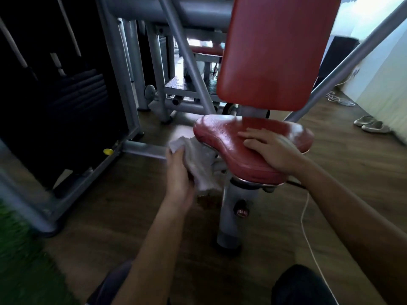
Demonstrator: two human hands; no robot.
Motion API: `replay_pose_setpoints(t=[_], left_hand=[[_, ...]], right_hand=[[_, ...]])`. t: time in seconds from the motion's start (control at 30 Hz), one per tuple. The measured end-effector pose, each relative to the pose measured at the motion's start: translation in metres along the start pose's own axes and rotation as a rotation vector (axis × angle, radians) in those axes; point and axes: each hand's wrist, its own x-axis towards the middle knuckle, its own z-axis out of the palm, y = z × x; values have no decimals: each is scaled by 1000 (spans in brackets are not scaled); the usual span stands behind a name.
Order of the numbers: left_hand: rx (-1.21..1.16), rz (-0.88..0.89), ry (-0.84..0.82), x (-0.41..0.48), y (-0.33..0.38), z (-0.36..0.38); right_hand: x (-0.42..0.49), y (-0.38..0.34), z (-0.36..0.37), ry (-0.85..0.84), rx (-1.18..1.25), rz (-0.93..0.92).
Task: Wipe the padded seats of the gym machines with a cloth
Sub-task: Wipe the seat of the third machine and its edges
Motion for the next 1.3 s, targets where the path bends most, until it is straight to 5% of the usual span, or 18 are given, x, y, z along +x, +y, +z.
replay_pose_setpoints(t=[0.17, 0.33, 0.47, 0.83, 1.3], left_hand=[[-226, -180, -187, 5, -2, -19], [-430, -261, -144, 4, -10, -34], [-212, -129, -32, 1, -13, -33], [194, 324, -93, -22, -17, -7], [266, 151, -54, -18, -42, 38]], right_hand=[[0, 1, 1, 31, 57, -58], [2, 2, 1, 16, 43, -52], [5, 2, 3, 21, 73, -36], [3, 0, 2, 50, 70, 11], [2, -2, 7, 69, 33, 23]])
